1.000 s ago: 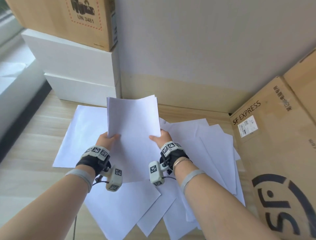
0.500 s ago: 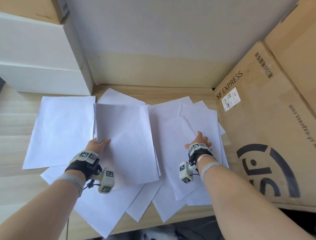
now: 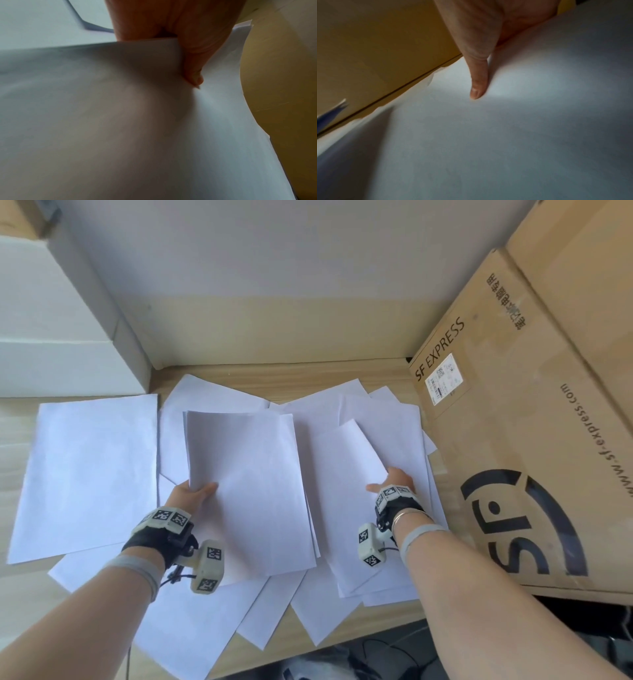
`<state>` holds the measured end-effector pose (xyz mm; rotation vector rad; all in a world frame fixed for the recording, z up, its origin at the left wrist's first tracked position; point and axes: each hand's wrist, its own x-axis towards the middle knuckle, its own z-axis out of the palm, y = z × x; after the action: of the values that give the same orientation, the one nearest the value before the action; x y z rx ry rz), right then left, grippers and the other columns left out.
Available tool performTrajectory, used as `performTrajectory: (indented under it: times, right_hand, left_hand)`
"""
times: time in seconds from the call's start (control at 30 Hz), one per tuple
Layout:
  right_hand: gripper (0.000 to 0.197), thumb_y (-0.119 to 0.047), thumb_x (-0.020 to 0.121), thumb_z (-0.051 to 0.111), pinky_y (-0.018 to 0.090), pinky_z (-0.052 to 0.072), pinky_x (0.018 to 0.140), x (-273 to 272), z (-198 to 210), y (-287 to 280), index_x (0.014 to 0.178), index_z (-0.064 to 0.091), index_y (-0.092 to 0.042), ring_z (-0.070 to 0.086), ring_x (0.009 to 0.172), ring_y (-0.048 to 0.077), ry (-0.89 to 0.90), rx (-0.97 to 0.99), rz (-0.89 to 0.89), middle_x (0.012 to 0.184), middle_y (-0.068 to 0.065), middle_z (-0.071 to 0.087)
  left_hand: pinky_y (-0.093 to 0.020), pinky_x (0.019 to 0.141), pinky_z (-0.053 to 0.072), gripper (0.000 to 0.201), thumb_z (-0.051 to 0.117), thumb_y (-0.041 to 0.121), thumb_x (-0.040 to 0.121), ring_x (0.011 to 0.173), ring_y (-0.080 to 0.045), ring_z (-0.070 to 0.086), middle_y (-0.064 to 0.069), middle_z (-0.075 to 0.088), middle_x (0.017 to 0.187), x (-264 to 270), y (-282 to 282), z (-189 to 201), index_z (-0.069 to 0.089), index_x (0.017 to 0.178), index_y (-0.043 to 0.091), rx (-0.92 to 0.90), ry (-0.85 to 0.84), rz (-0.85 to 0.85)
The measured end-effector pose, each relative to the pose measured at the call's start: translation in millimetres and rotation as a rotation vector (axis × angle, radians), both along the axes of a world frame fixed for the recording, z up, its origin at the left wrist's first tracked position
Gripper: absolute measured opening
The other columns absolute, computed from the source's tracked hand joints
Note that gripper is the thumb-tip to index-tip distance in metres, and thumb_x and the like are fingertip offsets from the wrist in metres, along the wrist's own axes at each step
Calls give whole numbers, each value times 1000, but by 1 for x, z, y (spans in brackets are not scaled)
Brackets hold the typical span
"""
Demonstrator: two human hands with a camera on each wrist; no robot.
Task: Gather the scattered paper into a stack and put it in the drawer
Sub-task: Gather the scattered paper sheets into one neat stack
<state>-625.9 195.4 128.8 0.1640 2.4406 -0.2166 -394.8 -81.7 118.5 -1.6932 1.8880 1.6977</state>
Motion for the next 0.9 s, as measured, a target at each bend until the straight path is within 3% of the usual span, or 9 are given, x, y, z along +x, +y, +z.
performTrajectory:
  times: [0.1,0.17,0.37,0.5,0.57,0.67,0.73,0.83,0.9]
  right_hand:
    - [65,-28,85,69,40,42,102,-14,9,8,135,42,3,48,128,34,3,-50,-83,139,18,50]
    - [58,-23,88,65,39,42,100,-26,10,16,134,42,5,49,127,35,43,-76,-163,139,20,50]
    - [45,-33,90,60,39,41,99,-40,4,30,119,56,1,46,123,32,82,-5,-209,135,16,44]
    - [39,-20,92,56,26,45,79,-38,-10,33,127,48,-4,49,114,25,55,-45,-206,138,14,42]
    - [35,-23,87,63,31,42,79,-37,-10,31,116,54,-6,49,117,31,101,-22,-219,138,15,41]
    - [47,-13,87,62,36,45,90,-42,-13,33,131,47,-3,52,121,34,143,-89,-220,138,16,45]
    - [51,-4,88,57,32,47,82,-42,-14,36,136,42,-5,58,113,33,189,-162,-194,132,17,54]
    - [48,3,82,58,35,53,74,-39,-12,39,126,41,-11,61,85,29,278,-260,-240,120,20,59]
    - [60,2,81,63,38,53,80,-36,-6,40,131,35,-15,62,97,33,245,-271,-261,123,18,57]
  left_hand:
    - [-42,87,48,42,63,22,86,87,-31,57,-19,60,96,-7,1,-1,56,117,-6,1,9,4]
    - [-38,83,46,41,62,22,87,88,-30,57,-18,60,96,-10,3,-1,56,117,-5,-7,5,-6]
    - [-39,85,47,44,63,24,86,87,-31,57,-18,60,96,-13,4,-5,56,118,-5,-6,-15,-13]
    - [-41,86,47,44,63,23,86,87,-32,57,-19,60,97,-11,2,-7,55,119,-5,-5,-21,1]
    - [-42,88,47,43,63,22,86,88,-32,57,-19,59,96,-10,1,-7,55,119,-6,0,-21,9]
    - [-39,84,46,43,62,22,87,88,-31,56,-19,59,96,-8,-1,-7,55,118,-6,-2,-23,12]
    - [-38,82,45,43,62,21,87,88,-31,56,-19,59,97,-6,-1,-8,55,119,-6,1,-24,8]
    - [-38,82,45,43,62,20,87,87,-31,55,-20,58,96,-3,-1,-8,55,118,-8,13,-16,16]
    - [-39,83,45,43,61,21,87,87,-31,55,-20,58,96,-2,0,-8,54,119,-8,16,-15,13]
